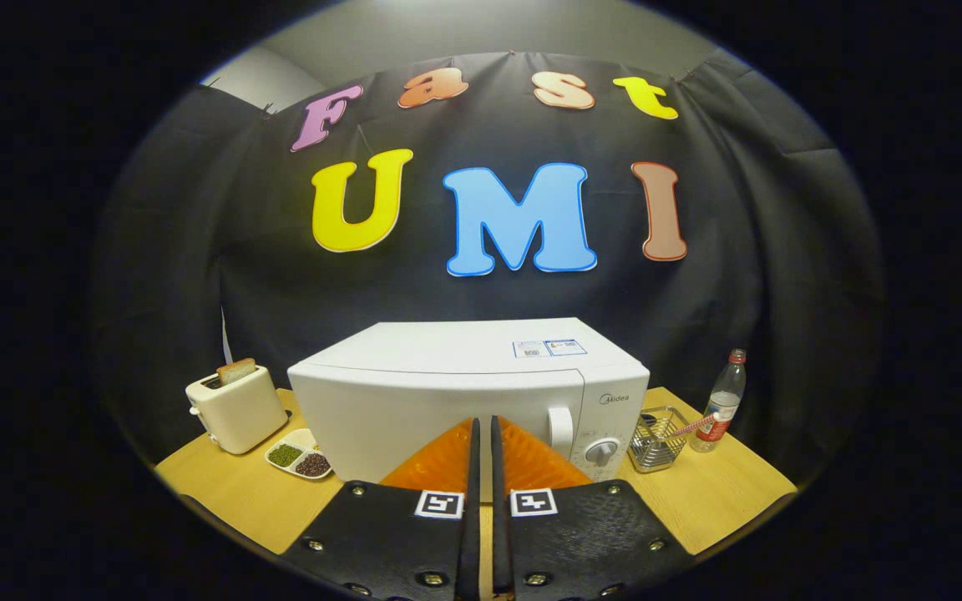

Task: Open the microwave, put the food inside, and close the microwave door.

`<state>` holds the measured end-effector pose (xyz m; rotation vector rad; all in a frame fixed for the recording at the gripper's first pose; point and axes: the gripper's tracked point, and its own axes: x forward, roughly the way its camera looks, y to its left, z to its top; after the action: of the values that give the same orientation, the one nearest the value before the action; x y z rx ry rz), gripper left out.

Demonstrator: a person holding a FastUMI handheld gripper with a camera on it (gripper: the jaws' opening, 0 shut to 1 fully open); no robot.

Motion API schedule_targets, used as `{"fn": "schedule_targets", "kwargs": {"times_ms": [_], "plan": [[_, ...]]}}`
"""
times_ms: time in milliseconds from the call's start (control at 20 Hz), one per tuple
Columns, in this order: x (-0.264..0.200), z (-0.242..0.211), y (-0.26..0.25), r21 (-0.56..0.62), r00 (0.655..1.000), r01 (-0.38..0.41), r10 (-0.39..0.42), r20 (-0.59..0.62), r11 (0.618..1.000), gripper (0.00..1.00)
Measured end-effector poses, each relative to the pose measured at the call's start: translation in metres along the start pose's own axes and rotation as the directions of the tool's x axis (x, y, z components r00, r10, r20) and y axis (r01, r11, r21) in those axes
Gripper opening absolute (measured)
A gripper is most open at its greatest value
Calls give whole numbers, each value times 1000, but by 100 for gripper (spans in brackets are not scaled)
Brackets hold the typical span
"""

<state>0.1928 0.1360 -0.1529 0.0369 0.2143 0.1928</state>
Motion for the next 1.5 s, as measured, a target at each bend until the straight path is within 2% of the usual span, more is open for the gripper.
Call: {"fn": "schedule_targets", "kwargs": {"times_ms": [400, 750, 800, 850, 1000, 1050, 1150, 1200, 1250, 1350, 1500], "plan": [[-89, 23, 7, -22, 997, 19, -17, 75, 1000, 6], [-143, 20, 14, -20, 994, 28, -26, 106, 999, 6], [-149, 20, 14, -19, 994, 32, -29, 106, 999, 12], [-157, 21, 16, -16, 994, 26, -24, 110, 1000, 12], [-175, 22, 18, -19, 991, 31, -28, 128, 999, 34], [-182, 23, 20, -19, 991, 27, -25, 133, 999, 34], [-190, 22, 21, -21, 990, 23, -20, 142, 1000, 66], [-192, 21, 19, -25, 989, 25, -21, 145, 999, 77], [-196, 20, 18, -27, 989, 27, -22, 146, 999, 79], [-203, 19, 17, -17, 990, 23, -21, 142, 1000, 91], [-211, 20, 14, 12, 989, 18, -20, 148, 1000, 92]]}}
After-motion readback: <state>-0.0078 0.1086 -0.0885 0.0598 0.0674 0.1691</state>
